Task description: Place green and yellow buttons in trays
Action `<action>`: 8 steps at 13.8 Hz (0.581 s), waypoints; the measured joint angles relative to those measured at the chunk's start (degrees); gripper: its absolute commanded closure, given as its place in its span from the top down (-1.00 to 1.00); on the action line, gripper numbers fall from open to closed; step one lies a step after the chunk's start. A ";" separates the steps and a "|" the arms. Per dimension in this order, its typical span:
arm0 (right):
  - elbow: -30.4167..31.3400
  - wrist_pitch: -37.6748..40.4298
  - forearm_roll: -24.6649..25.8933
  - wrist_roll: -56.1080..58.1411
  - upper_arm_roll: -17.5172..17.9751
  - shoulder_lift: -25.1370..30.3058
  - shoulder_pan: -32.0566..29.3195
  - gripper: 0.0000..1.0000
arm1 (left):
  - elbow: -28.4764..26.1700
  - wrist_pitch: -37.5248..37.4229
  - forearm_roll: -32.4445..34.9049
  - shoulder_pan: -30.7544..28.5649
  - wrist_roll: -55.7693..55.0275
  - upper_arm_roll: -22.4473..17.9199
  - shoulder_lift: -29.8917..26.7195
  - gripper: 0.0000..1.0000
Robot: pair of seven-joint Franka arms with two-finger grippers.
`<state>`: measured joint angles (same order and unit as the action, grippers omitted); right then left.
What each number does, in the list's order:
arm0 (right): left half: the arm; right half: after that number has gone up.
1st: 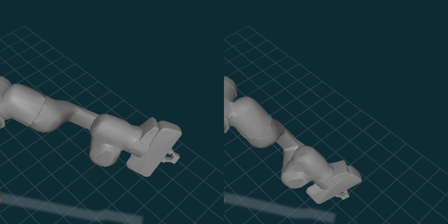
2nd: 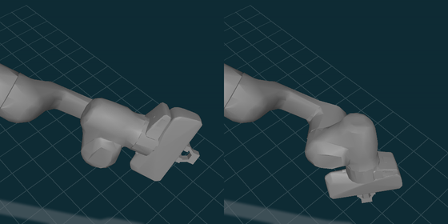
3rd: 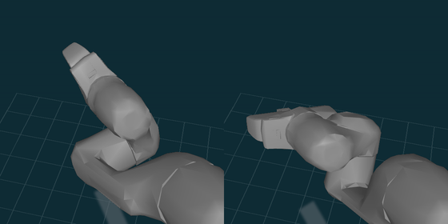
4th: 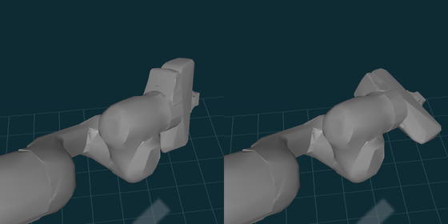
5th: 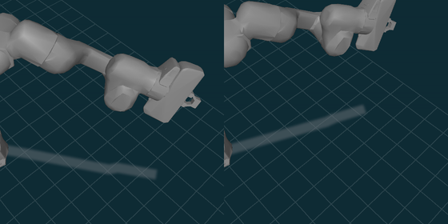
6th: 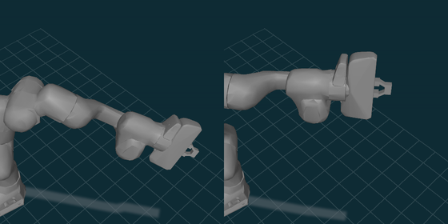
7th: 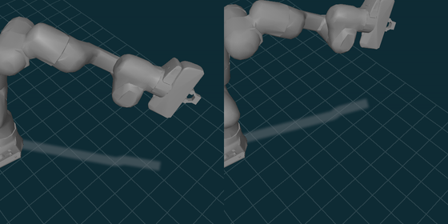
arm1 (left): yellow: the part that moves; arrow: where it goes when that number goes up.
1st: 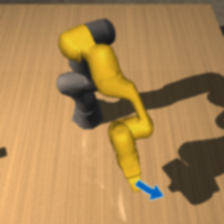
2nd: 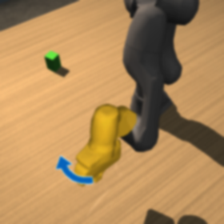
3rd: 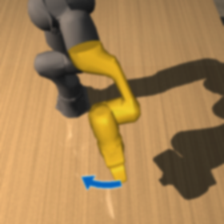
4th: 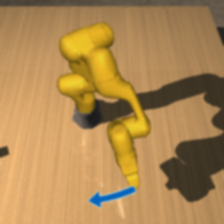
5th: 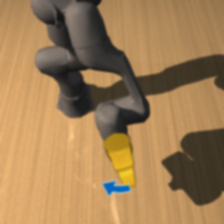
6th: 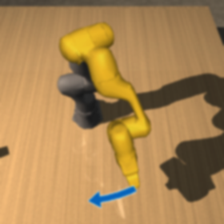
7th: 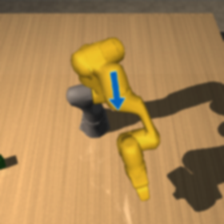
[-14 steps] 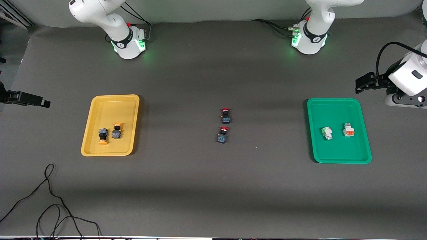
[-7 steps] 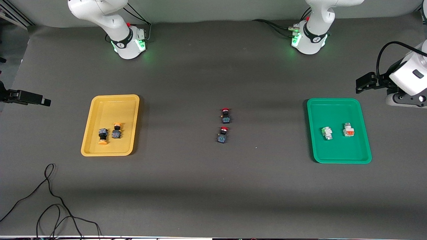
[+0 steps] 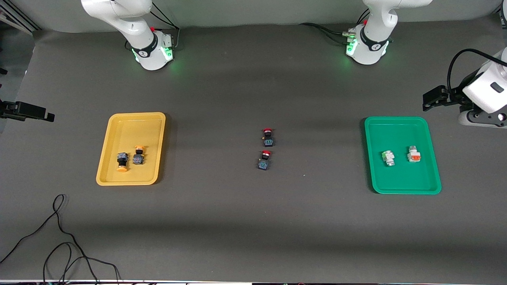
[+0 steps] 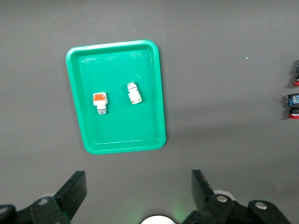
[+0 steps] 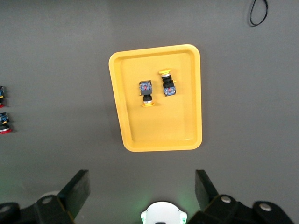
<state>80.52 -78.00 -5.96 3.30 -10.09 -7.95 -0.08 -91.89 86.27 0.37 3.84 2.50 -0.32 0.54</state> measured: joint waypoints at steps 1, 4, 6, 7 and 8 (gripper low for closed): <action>2.00 -1.98 0.38 0.00 0.34 1.39 -0.36 0.99 | 0.00 0.00 0.00 0.00 0.00 0.00 0.01 1.00; 8.86 -8.09 4.26 0.00 0.78 7.00 -0.47 0.99 | 0.04 0.00 0.00 0.02 0.04 0.03 0.01 1.00; 10.63 -9.12 7.43 0.00 1.17 10.27 -0.47 0.99 | 0.06 0.00 0.00 0.02 0.05 0.03 0.02 1.00; 10.97 -9.12 7.90 0.00 1.23 11.85 -0.47 0.99 | 0.07 0.00 0.00 0.02 0.05 0.03 0.03 1.00; 11.17 -9.12 7.97 0.00 1.24 13.16 -0.48 0.99 | 0.07 0.00 0.00 0.02 0.05 0.03 0.04 1.00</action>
<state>91.69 -87.13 2.01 3.30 -8.86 5.21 -0.56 -91.82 86.27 0.37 3.86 2.55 -0.29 0.58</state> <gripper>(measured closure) 0.000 0.000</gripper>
